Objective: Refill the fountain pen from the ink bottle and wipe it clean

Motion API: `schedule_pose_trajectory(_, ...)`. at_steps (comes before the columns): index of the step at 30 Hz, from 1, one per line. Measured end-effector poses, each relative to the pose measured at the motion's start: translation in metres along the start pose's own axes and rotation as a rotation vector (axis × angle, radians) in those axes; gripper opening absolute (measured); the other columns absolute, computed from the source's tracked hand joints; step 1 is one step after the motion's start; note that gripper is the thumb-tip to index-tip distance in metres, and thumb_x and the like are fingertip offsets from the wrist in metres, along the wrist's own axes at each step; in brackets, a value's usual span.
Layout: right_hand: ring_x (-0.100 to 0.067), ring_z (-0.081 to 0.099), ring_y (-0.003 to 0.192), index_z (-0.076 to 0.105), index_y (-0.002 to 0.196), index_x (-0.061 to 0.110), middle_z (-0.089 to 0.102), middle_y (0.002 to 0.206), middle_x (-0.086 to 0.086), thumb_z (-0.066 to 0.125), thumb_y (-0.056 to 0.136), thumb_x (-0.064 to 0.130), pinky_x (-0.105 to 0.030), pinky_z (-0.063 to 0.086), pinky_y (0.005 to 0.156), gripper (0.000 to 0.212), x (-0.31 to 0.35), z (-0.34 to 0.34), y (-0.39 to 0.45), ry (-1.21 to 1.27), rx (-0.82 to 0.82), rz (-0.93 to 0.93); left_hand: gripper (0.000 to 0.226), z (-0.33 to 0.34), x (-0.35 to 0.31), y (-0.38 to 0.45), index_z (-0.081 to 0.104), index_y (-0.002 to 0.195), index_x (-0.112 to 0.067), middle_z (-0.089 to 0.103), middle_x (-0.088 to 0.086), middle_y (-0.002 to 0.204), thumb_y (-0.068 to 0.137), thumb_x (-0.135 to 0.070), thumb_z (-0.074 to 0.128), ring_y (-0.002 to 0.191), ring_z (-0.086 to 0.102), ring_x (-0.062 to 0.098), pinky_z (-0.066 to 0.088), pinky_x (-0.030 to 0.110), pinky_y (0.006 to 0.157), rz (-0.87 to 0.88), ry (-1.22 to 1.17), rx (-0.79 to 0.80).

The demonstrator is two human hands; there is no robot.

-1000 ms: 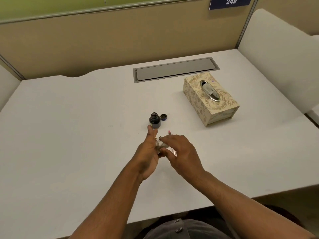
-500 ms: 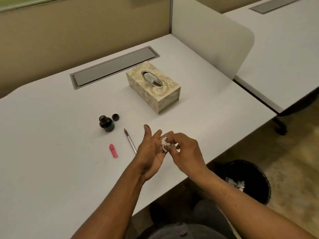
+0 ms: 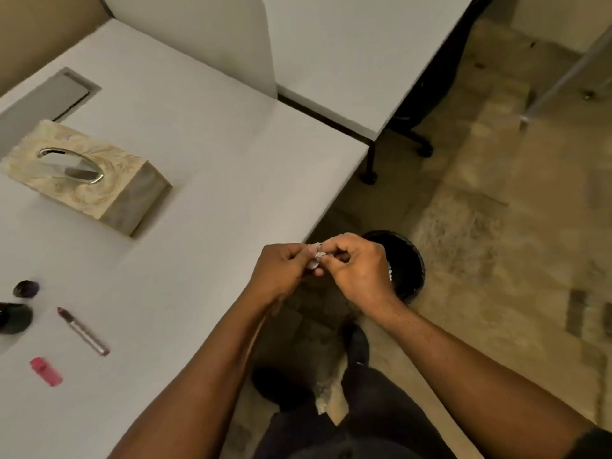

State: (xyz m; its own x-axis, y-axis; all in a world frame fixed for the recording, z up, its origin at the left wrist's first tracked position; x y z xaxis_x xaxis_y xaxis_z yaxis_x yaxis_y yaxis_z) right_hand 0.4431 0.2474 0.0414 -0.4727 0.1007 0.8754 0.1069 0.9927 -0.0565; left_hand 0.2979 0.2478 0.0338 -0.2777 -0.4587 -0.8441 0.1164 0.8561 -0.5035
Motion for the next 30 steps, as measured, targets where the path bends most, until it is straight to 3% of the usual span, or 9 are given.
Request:
schedule_pose_trajectory(2,-0.005,0.067,0.070,0.076,0.081,0.013,0.072,0.083,0.005,0.079,0.078,0.012,-0.015,0.054,0.063,0.004,-0.026,-0.019,0.009,-0.038,-0.028,0.020,0.026,0.029,-0.004,0.021,0.077,0.097,-0.021,0.076,0.002,0.083,0.096,-0.032,0.054,0.087,0.071,0.017,0.055,0.042,0.090,0.028,0.136,0.051)
schedule_pose_trajectory(5,-0.006,0.064,0.067,0.073,0.081,0.012,0.069,0.081,0.005,0.078,0.080,0.016,-0.019,0.053,0.060,0.006,-0.071,-0.043,0.023,-0.068,-0.072,0.073,0.030,0.070,-0.018,0.056,0.071,0.114,-0.019,0.074,0.002,0.103,0.097,-0.032,0.050,0.098,0.067,0.018,0.053,0.033,0.089,0.196,0.545,0.074)
schedule_pose_trajectory(10,-0.007,0.062,0.066,0.070,0.085,0.012,0.067,0.083,0.001,0.074,0.083,0.015,-0.017,0.050,0.062,0.006,-0.157,-0.075,0.048,-0.129,-0.174,0.180,0.053,0.103,-0.054,0.099,0.049,0.139,-0.015,0.049,0.006,0.145,0.096,-0.046,0.045,0.134,0.042,0.025,0.036,0.040,0.108,0.621,1.120,-0.190)
schedule_pose_trajectory(15,-0.015,0.065,0.075,0.066,0.092,0.012,0.068,0.085,-0.002,0.069,0.087,0.014,-0.031,0.055,0.067,0.006,-0.254,-0.081,0.061,-0.176,-0.167,0.317,0.074,0.105,-0.047,0.151,0.012,0.154,-0.015,0.006,0.007,0.162,0.097,-0.061,0.022,0.149,0.006,0.025,0.010,0.040,0.118,0.493,1.318,-0.273)
schedule_pose_trajectory(21,-0.017,0.065,0.079,0.065,0.099,0.010,0.071,0.090,-0.006,0.067,0.089,0.017,-0.020,0.042,0.065,0.012,-0.327,-0.068,0.076,-0.243,-0.134,0.418,0.079,0.113,-0.045,0.162,0.006,0.153,-0.010,0.001,0.011,0.162,0.095,-0.063,0.017,0.149,0.002,0.025,0.007,0.039,0.120,0.483,1.440,-0.377)
schedule_pose_trajectory(30,-0.027,0.066,0.102,0.063,0.116,0.013,0.071,0.109,-0.011,0.067,0.088,0.028,-0.031,0.051,0.084,0.032,-0.400,-0.042,0.090,-0.318,-0.011,0.585,0.080,0.113,-0.048,0.162,0.004,0.153,-0.009,0.000,0.013,0.162,0.096,-0.062,0.017,0.149,0.001,0.025,0.005,0.037,0.120,0.497,1.460,-0.379)
Point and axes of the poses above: each hand's wrist, its own y-axis towards the middle knuckle, its own z-axis out of the palm, x = y × z, the point moved 7 cm from there along y, towards the middle knuckle
